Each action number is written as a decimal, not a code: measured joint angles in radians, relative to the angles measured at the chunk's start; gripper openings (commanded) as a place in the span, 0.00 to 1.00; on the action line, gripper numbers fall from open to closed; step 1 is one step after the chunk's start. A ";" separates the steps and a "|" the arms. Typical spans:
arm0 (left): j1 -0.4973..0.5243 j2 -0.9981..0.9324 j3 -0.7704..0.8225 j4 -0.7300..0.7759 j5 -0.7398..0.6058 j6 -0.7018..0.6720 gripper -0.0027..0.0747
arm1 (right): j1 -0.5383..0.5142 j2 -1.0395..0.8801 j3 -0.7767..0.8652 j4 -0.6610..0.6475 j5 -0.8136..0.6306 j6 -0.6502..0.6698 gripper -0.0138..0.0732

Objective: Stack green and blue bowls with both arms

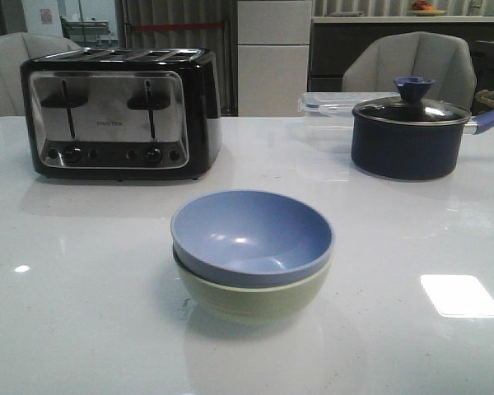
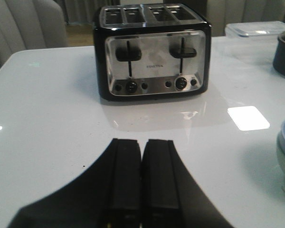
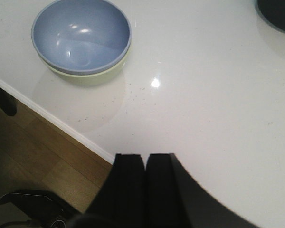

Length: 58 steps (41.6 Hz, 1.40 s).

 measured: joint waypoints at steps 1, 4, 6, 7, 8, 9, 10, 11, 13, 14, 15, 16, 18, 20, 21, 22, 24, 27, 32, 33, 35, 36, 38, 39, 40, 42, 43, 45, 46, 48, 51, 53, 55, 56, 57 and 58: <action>0.012 -0.017 0.026 -0.004 -0.014 0.000 0.15 | 0.000 0.000 0.000 0.000 0.000 0.000 0.22; 0.050 -0.069 0.093 -0.009 -0.066 0.000 0.15 | 0.000 0.000 0.000 0.000 0.000 0.000 0.22; 0.067 -0.093 0.129 -0.011 -0.106 0.000 0.15 | 0.000 0.000 0.000 0.000 0.002 0.000 0.22; 0.074 -0.103 0.144 -0.011 -0.130 0.000 0.15 | 0.000 0.000 0.000 0.000 0.002 0.000 0.22; 0.078 -0.110 0.162 -0.011 -0.149 0.000 0.15 | 0.000 0.000 0.000 0.000 0.002 0.000 0.22; 0.082 -0.113 0.175 -0.011 -0.169 0.000 0.15 | 0.000 0.000 0.000 0.000 0.002 0.000 0.22; 0.085 -0.118 0.187 -0.011 -0.195 0.000 0.15 | 0.000 0.000 0.000 0.000 0.002 0.000 0.22; 0.087 -0.123 0.202 -0.013 -0.215 0.000 0.15 | 0.000 0.000 0.000 0.000 0.002 0.000 0.22; 0.089 -0.126 0.227 -0.013 -0.264 0.000 0.15 | 0.000 0.000 0.000 0.000 0.002 0.000 0.22; 0.089 -0.126 0.238 -0.013 -0.280 0.000 0.15 | 0.000 0.000 0.000 0.000 0.002 0.000 0.22; 0.089 -0.126 0.243 -0.013 -0.293 0.000 0.15 | 0.000 0.000 0.000 0.000 0.002 0.000 0.22; 0.089 -0.126 0.242 -0.013 -0.298 0.000 0.15 | 0.000 0.000 0.000 0.000 0.002 0.000 0.22; 0.089 -0.126 0.242 -0.013 -0.324 0.000 0.15 | 0.000 0.000 0.000 0.000 0.002 0.000 0.22; 0.089 -0.126 0.242 -0.013 -0.337 0.000 0.15 | 0.000 0.000 0.000 0.000 0.002 0.000 0.22; 0.089 -0.126 0.242 -0.013 -0.337 0.000 0.15 | 0.000 0.000 0.000 0.000 0.002 0.000 0.22; 0.089 -0.126 0.242 -0.013 -0.337 0.000 0.15 | 0.000 0.000 0.000 0.000 0.002 0.000 0.22; 0.091 -0.126 0.242 -0.013 -0.335 0.000 0.15 | 0.000 0.000 0.000 0.000 0.002 0.000 0.22; 0.098 -0.126 0.242 -0.013 -0.330 0.000 0.15 | 0.000 0.000 0.000 0.000 0.002 0.000 0.22; 0.101 -0.126 0.242 -0.015 -0.326 0.008 0.15 | 0.000 0.000 0.000 0.000 0.004 0.000 0.22; 0.101 -0.126 0.242 -0.015 -0.323 0.012 0.15 | 0.000 0.000 0.000 0.000 0.004 0.000 0.22; 0.101 -0.126 0.242 -0.015 -0.321 0.020 0.15 | 0.000 0.000 0.000 0.000 0.005 0.000 0.22; 0.101 -0.126 0.242 -0.023 -0.321 0.027 0.15 | 0.000 0.000 0.000 0.000 0.005 0.000 0.22; 0.101 -0.126 0.242 -0.023 -0.321 0.036 0.15 | 0.000 0.000 0.000 0.000 0.005 0.000 0.22; 0.101 -0.126 0.242 -0.023 -0.321 0.038 0.15 | 0.000 0.000 0.000 0.000 0.005 0.000 0.22; 0.101 -0.126 0.242 -0.023 -0.321 0.040 0.15 | 0.000 0.000 0.000 0.000 0.005 0.000 0.22; 0.101 -0.126 0.242 -0.023 -0.321 0.044 0.15 | 0.000 0.000 0.000 0.000 0.005 0.000 0.22; 0.101 -0.126 0.242 -0.023 -0.321 0.044 0.15 | 0.000 0.000 0.000 0.000 0.005 0.000 0.22; 0.101 -0.126 0.242 -0.023 -0.323 0.046 0.15 | 0.000 0.000 0.000 0.000 0.005 0.000 0.22; 0.101 -0.126 0.242 -0.023 -0.326 0.047 0.15 | 0.000 0.000 0.000 0.000 0.005 0.000 0.22; 0.101 -0.126 0.242 -0.023 -0.337 0.047 0.15 | 0.000 0.000 0.000 0.000 0.005 0.000 0.22; 0.101 -0.126 0.242 -0.028 -0.353 0.047 0.15 | 0.000 0.000 0.000 0.000 0.005 0.000 0.22; 0.101 -0.126 0.242 -0.030 -0.356 0.047 0.15 | 0.000 0.000 0.000 0.000 0.005 0.000 0.22; 0.101 -0.126 0.242 -0.030 -0.358 0.047 0.15 | 0.000 0.000 0.000 0.000 0.005 0.000 0.22; 0.101 -0.126 0.242 -0.030 -0.358 0.047 0.15 | 0.000 0.000 0.000 0.000 0.005 0.000 0.22; 0.101 -0.126 0.242 -0.030 -0.356 0.047 0.15 | 0.000 0.000 0.000 0.000 0.005 0.000 0.22; 0.101 -0.126 0.242 -0.030 -0.354 0.047 0.15 | 0.000 0.000 0.000 0.000 0.005 0.000 0.22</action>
